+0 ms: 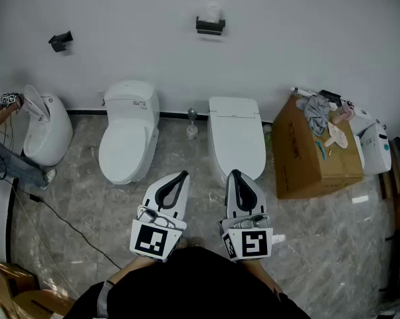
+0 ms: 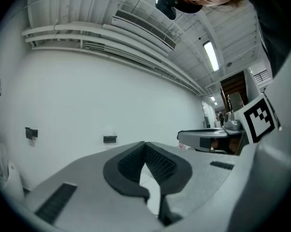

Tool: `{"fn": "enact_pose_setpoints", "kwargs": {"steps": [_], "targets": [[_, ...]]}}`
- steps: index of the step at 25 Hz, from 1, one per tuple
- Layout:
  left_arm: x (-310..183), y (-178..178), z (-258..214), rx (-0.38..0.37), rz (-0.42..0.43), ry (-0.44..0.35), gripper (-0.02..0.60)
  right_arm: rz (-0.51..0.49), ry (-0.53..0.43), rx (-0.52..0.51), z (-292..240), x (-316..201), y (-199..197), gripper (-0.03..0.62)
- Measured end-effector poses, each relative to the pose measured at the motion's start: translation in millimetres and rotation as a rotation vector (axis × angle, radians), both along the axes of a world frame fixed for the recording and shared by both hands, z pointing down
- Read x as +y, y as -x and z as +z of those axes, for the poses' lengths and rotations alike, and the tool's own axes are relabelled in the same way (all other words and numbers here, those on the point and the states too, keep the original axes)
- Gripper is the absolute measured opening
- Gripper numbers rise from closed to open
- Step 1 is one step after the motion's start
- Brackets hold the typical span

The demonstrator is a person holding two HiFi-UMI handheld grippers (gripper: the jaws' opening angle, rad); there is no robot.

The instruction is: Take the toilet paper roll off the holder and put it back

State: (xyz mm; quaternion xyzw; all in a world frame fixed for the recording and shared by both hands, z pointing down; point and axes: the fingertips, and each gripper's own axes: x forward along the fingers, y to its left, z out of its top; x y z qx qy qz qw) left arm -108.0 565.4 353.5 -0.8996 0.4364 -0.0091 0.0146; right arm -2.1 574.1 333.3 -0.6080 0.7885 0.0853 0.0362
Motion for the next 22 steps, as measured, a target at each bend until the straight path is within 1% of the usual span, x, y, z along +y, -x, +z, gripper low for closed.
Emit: {"fn": "enact_pose_setpoints", "kwargs": {"steps": [9, 14, 22], "targets": [[1, 2, -3, 0.004, 0.012, -0.009, 0.006, 0.010, -0.001, -0.002, -1, 1, 2, 0.021], [-1, 6, -4, 0.007, 0.023, -0.016, 0.006, 0.005, 0.010, -0.034, 0, 0, 6, 0.023], [-9, 20, -3, 0.019, 0.050, -0.015, 0.006, 0.041, 0.004, -0.051, -1, -4, 17, 0.023]]}}
